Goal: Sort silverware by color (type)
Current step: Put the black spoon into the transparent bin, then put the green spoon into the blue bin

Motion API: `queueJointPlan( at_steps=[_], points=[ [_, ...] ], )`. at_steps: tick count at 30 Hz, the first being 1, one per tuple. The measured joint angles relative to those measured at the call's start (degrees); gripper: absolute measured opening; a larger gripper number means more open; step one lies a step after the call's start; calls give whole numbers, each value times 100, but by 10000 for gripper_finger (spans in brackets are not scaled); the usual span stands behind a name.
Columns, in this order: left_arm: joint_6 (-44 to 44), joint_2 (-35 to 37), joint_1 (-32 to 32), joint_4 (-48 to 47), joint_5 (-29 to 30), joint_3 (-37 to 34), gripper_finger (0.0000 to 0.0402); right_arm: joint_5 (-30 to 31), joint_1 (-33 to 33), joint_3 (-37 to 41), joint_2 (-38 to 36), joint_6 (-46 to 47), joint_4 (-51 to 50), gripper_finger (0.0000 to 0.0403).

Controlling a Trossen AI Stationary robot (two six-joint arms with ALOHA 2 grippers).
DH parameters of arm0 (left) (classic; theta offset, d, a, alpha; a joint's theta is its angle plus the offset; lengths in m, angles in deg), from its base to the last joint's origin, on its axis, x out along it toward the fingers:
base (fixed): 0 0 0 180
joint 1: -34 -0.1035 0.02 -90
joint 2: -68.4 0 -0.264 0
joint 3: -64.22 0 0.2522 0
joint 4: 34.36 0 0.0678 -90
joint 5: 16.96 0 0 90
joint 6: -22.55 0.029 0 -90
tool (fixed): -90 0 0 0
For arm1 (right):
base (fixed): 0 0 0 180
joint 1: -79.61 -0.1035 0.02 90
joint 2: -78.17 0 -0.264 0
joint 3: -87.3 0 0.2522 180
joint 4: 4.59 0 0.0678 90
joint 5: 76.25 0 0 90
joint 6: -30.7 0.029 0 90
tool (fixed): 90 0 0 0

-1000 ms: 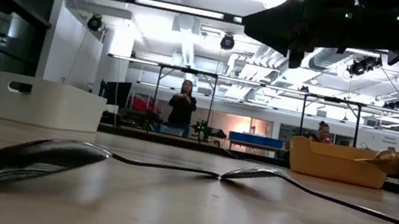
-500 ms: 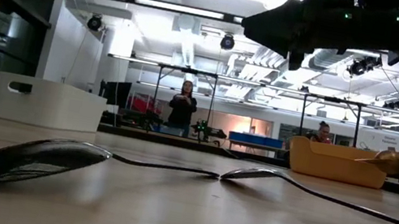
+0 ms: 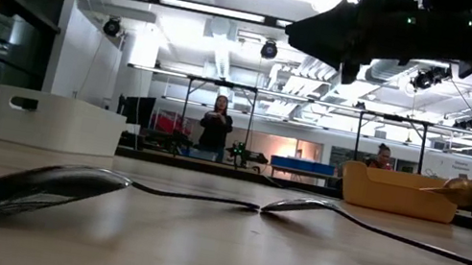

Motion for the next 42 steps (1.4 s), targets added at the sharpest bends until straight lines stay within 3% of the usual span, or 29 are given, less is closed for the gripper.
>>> queueJointPlan(
  at_steps=[9, 19, 33, 42],
  points=[
    [952, 116, -14, 65, -367, -633, 0, 3, 19, 0, 0, 260, -303, 101],
    [1644, 116, -15, 15, -295, -691, 0, 8, 19, 2, 2, 502, -667, 101],
    [1182, 116, -13, 218, -321, -702, 36, 23, 12, 2, 2, 552, -690, 101],
    [719, 116, -15, 208, -246, -702, 89, 21, 12, 2, 2, 552, -690, 101]
  ],
)
